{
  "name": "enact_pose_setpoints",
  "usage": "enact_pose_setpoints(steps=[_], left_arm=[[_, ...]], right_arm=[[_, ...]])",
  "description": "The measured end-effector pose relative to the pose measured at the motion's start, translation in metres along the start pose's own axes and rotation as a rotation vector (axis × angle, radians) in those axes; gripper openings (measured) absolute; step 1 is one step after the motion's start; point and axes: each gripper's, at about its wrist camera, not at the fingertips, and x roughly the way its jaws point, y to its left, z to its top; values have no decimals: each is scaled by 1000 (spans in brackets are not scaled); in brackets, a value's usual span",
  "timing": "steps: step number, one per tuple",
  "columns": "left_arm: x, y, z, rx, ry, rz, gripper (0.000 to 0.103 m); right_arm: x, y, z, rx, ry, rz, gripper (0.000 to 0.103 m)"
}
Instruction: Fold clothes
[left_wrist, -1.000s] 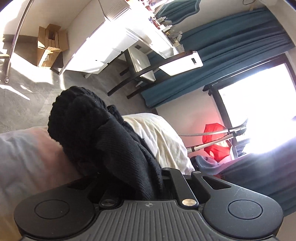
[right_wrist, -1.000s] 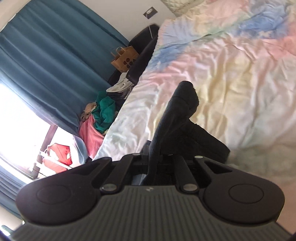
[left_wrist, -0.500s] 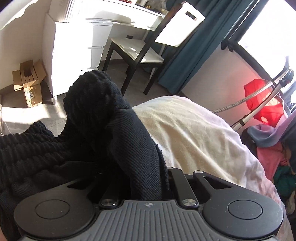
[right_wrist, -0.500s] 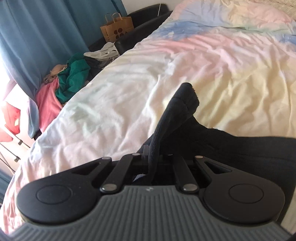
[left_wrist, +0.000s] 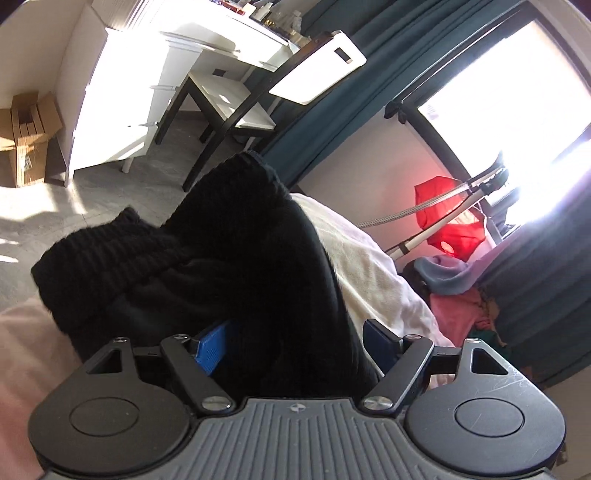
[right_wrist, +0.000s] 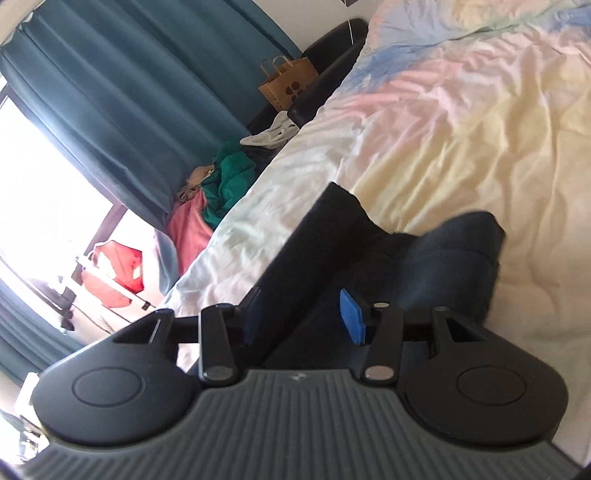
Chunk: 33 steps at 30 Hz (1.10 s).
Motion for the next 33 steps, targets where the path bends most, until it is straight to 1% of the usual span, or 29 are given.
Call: enact_pose_setpoints(steps=[1,2,4,6,7,8,9,11,12,13,16,19,21,23,25,26,27,29,30,32,33], left_arm=[[-12,12,-10,-49,9,-15,80],[-23,25,-22,-119,18,-19,80],[-40,53,-46,-300,33,-9,81],[-48,83,-68,-468,67,-43,81],[-49,94,-78,-527,79,-52,80],[-47,101,-85,-565,85,-48,78],[-45,104,-89,-582,86,-56,77],[-39,106,-91,-577,80,-93,77],[-36,106,-90,-567,76,-118,77],[-31,106,-88,-550,71,-144,78],[-7,106,-85,-519,42,-206,77],[17,101,-81,-470,13,-248,76],[32,96,-77,-432,-2,-267,71],[43,92,-72,-401,-14,-263,67],[51,91,-70,-408,-27,-260,61],[56,92,-70,-414,-32,-259,49],[59,92,-70,-418,-39,-261,43],[63,93,-72,-422,-60,-269,32],[63,92,-73,-415,-73,-267,29],[58,85,-75,-382,-100,-246,21],[54,82,-75,-366,-110,-236,19]], right_arm=[[-11,-7,-4,24,28,16,50],[-21,-15,-8,52,52,32,50],[-39,-29,-16,106,96,68,51],[-49,-40,-22,144,139,90,50],[-50,-44,-23,165,179,90,50],[-50,-46,-25,188,199,98,50],[-50,-48,-27,210,219,107,50],[-50,-53,-31,255,258,124,51],[-47,-53,-33,268,273,137,58],[-44,-52,-36,280,287,151,68],[-25,-50,-46,313,341,188,69],[0,-46,-57,322,376,208,69],[13,-40,-61,302,346,199,69],[23,-34,-62,287,311,189,69],[31,-27,-56,264,273,183,69],[34,-24,-52,248,254,177,68],[36,-23,-48,238,233,167,61],[40,-25,-42,227,200,133,43],[42,-29,-39,226,188,109,25],[43,-30,-37,205,180,104,21],[43,-30,-36,194,176,102,19]])
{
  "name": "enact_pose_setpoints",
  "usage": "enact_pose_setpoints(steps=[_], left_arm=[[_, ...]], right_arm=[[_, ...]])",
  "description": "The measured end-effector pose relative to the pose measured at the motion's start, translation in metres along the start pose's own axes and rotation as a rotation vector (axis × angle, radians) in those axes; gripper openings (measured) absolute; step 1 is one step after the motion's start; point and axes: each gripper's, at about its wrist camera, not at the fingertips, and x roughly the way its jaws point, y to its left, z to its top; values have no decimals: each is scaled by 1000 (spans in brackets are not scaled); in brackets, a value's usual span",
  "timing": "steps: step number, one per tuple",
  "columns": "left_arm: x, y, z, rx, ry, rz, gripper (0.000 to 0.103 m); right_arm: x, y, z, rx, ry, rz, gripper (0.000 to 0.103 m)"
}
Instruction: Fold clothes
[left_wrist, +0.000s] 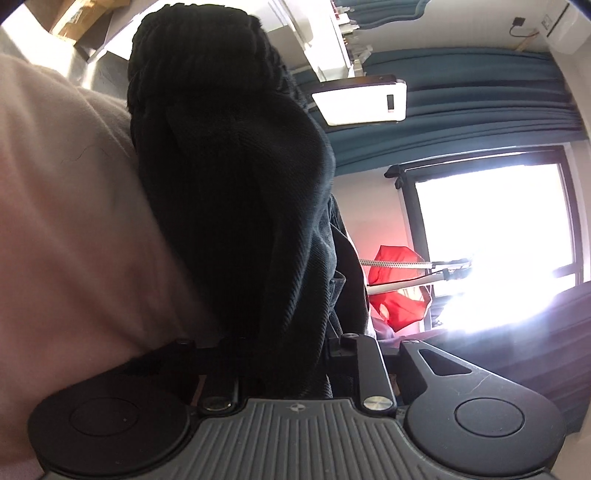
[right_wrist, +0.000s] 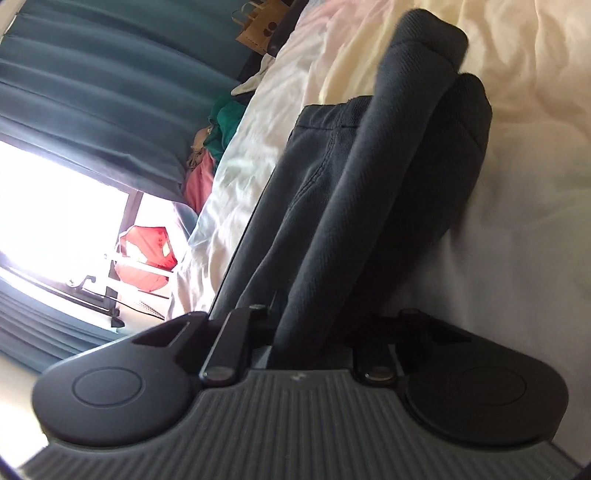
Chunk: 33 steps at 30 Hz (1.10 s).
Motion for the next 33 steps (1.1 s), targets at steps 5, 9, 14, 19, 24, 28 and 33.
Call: enact_pose_setpoints(steps=[5,9,14,19,24,28,33], left_arm=[[-33,-16,5,27,-27,-31,15],[-66,-19,12,21,-21,-58,13],[-113,-15,12,1,8,-56,12],[-168,-18,8,15,33,-47,12],[-222,-4,-4,29,88,19,12],[-227,9,-6,39,123,51,14],[-232,11,-11,111,147,85,16]], right_arm=[[-19,12,11,-60,-11,24,15],[-49,10,8,-18,-15,39,15],[-90,1,11,42,-3,30,14],[-137,-12,16,87,-4,34,14],[-163,-40,18,136,38,17,14],[-160,-55,17,149,80,5,14],[-155,-63,14,152,109,-3,15]])
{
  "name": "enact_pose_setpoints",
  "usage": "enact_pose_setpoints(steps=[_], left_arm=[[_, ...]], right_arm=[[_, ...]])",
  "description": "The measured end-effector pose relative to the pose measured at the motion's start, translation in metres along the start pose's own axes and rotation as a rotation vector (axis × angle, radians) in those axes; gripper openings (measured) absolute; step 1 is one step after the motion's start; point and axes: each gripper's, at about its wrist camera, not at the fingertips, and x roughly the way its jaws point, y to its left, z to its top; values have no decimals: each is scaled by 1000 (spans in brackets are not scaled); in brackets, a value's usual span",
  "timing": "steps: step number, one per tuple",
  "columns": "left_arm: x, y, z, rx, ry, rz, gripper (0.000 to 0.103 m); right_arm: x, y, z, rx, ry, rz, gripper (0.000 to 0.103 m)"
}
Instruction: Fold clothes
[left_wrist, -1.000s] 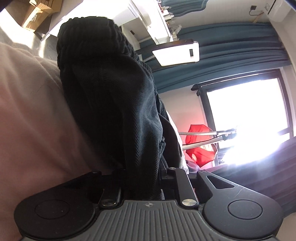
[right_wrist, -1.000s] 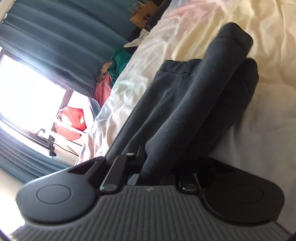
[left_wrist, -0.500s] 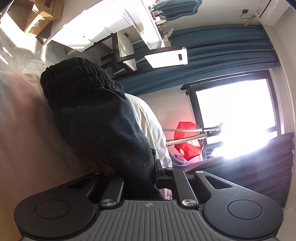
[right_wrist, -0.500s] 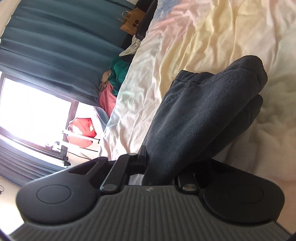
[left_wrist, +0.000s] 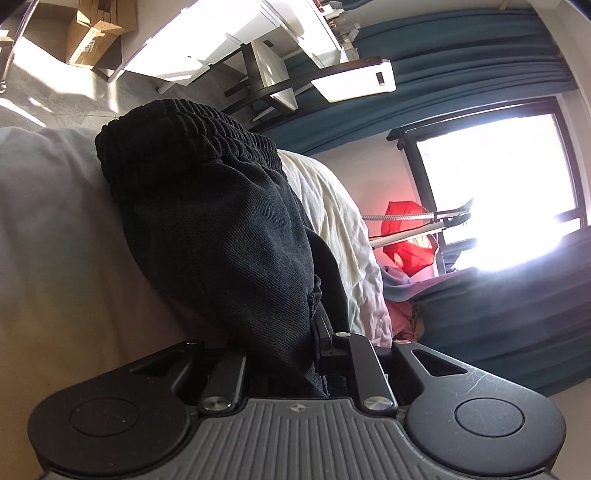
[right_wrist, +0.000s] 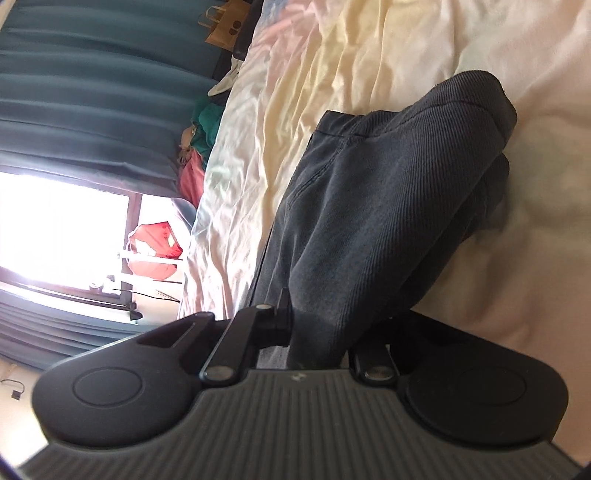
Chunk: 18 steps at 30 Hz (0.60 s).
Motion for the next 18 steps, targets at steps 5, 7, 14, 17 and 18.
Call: enact_pose_setpoints(steps=[5,7,14,17,18], left_arm=[[-11,-7,-12,84,9,61,23],[-15,-13,-18,117,1,91,25],[-10,-39,-33,204,-8,185,43],[-6,-45,-36,205,-15,200,44],[-4,-46,-38,204,-15,205,44]], right_arm=[[-1,-2,-1,1,4,-1,15],[-1,-3,-1,6,4,-1,16],[-1,-15,-3,74,-23,-36,38],[6,-26,-1,126,-11,-4,49],[9,-29,0,141,-1,7,49]])
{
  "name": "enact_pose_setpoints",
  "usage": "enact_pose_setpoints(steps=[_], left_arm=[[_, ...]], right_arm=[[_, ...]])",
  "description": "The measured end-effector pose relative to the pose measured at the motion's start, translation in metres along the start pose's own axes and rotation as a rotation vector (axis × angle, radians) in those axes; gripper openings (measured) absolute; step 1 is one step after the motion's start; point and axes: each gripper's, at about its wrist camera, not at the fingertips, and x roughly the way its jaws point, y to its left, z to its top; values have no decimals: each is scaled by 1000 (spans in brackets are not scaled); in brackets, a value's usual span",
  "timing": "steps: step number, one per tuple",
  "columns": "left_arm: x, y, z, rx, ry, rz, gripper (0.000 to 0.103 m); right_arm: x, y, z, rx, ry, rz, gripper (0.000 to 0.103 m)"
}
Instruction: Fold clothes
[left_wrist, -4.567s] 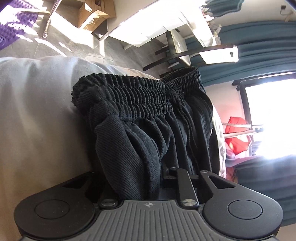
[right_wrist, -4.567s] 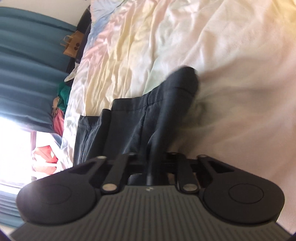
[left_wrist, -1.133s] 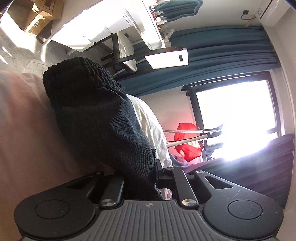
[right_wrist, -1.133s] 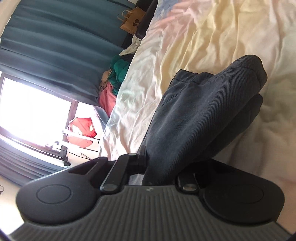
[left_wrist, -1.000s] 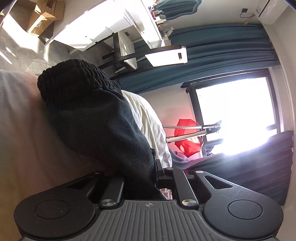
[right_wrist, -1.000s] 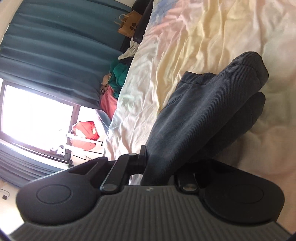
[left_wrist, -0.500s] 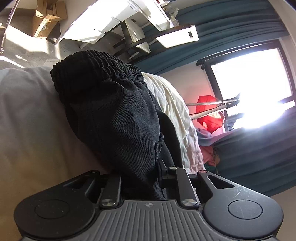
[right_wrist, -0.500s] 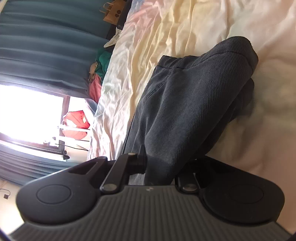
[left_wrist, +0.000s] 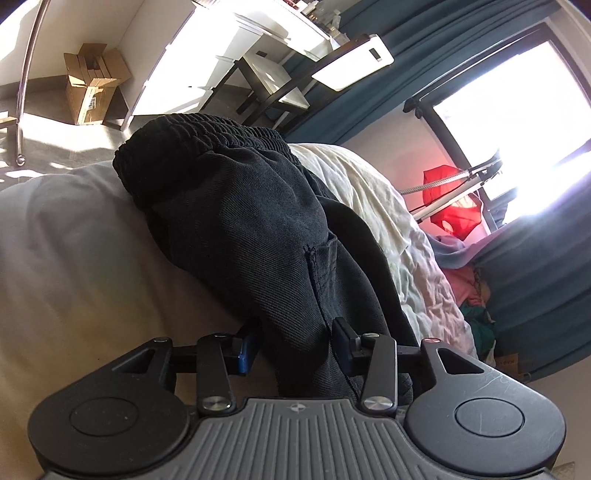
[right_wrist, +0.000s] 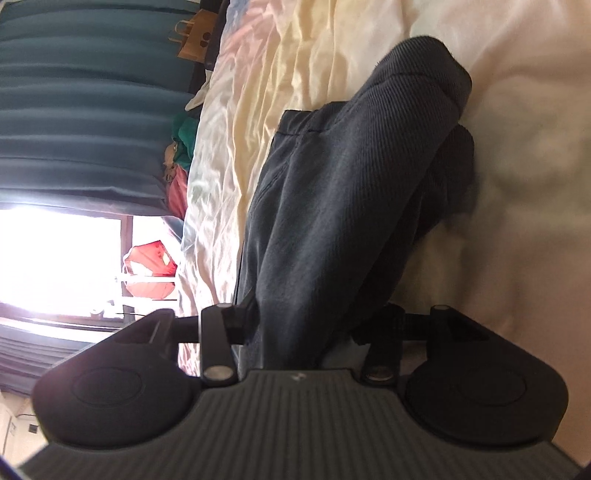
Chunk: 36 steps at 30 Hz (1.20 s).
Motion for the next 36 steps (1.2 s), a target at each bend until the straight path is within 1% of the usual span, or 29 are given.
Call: enact_pose_setpoints(steps=[4,7,9,11,14,16,19,22,25,28,29,31,33,34,35,36], left_arm=[[5,-7,-3,3,6,16,47],[10,-10,-3,9,9,23,48],[13,-10,-3,11,11,25,48],[15,-11,-4,13,14,26,48],[16,-13,-5,17,19,26,48],[18,-15,-6,30,21,31,48],[16,-18,-9,57,22,43,50],[10,-25,-13,106,27,52,51],[-2,-35,-19,192,-2,77,54],[-20,-45,-34,305,-48,91,60],[-26,-47,-40,344,-59,90,61],[-33,-53,-51,413,-70,81,64],[-32,-61,-60,482,-67,78,65],[-31,-66,-64,516,-66,77,65],[-30,-71,-69,551,-66,79,65],[-29,-75,-73,586,-71,83,65]], right_arm=[[7,-6,3,39,-5,37,50],[9,-7,3,49,-26,65,50],[9,-5,4,54,-50,117,50],[0,1,6,50,-129,197,50],[-1,8,9,43,-129,283,51],[-1,12,9,-9,-133,267,51],[4,3,8,21,-134,176,50],[9,-14,11,95,-117,128,49],[15,-14,14,76,-85,73,47],[16,-11,14,56,-84,68,48],[16,-10,13,45,-85,63,47],[17,-5,13,-3,-86,36,40],[17,5,12,-93,-93,-17,35],[17,10,12,-139,-96,-44,29],[17,13,11,-160,-99,-55,25],[15,14,11,-161,-105,-52,19]])
